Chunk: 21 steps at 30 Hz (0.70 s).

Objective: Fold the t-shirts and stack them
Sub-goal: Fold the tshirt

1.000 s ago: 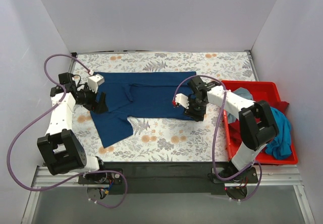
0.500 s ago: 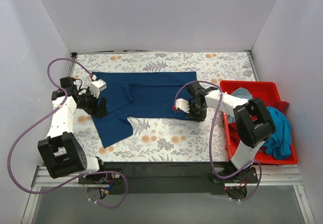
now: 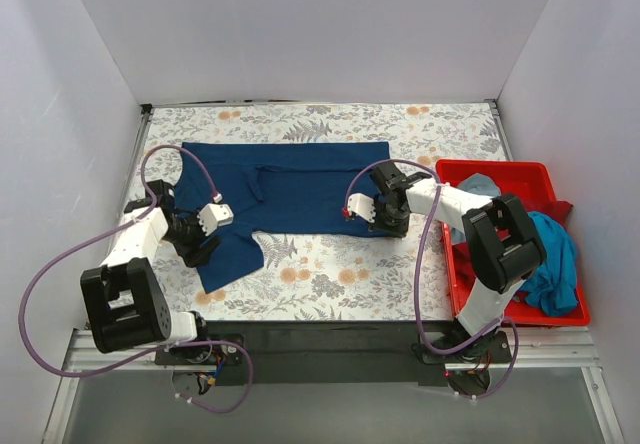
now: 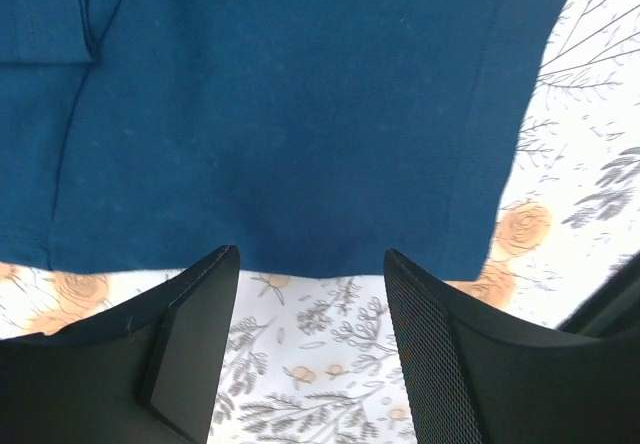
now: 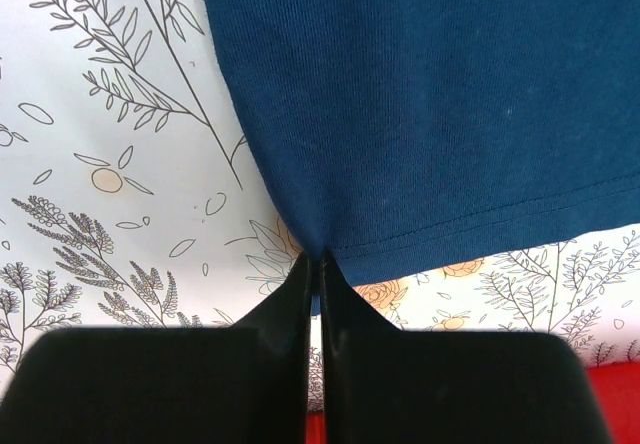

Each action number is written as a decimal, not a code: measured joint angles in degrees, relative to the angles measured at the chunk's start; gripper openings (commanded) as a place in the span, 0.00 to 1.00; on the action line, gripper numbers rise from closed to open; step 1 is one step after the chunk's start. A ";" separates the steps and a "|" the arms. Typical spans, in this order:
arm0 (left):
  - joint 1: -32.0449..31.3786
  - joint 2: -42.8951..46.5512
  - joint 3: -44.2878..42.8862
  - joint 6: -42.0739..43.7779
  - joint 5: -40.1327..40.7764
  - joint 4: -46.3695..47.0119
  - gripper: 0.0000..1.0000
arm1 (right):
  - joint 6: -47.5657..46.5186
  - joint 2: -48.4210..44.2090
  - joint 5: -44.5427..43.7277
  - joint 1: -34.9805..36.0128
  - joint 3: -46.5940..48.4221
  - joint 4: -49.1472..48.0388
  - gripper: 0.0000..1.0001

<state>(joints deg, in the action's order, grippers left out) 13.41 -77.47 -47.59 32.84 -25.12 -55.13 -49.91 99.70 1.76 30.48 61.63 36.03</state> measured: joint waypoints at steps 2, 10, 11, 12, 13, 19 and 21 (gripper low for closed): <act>-1.25 0.02 0.94 0.90 1.29 1.97 0.58 | 0.07 0.00 0.02 0.00 0.00 0.00 0.01; -4.22 -2.75 3.87 2.25 6.21 9.29 0.57 | 0.17 0.00 -0.07 0.00 0.00 0.00 0.01; -4.22 -3.37 3.87 2.34 6.71 9.90 0.57 | 0.17 0.00 -0.07 0.00 0.00 0.00 0.01; -4.22 -4.31 3.89 2.56 7.37 10.78 0.56 | 0.17 0.00 -0.04 0.00 0.00 0.00 0.01; -4.22 -5.01 3.87 2.69 7.78 11.26 0.55 | 0.17 0.00 -0.07 0.00 0.00 0.00 0.01; -4.33 -4.00 5.14 4.37 8.35 11.72 0.31 | 0.17 0.04 -0.07 0.00 0.00 0.00 0.01; -4.35 -2.97 6.08 5.42 8.33 11.67 0.17 | 0.15 0.04 -0.07 0.00 0.00 0.00 0.01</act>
<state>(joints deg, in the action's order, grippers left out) 9.06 -80.44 -41.52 38.26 -16.80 -43.46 -49.76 99.74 1.69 30.48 61.63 36.03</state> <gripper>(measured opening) 0.303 0.024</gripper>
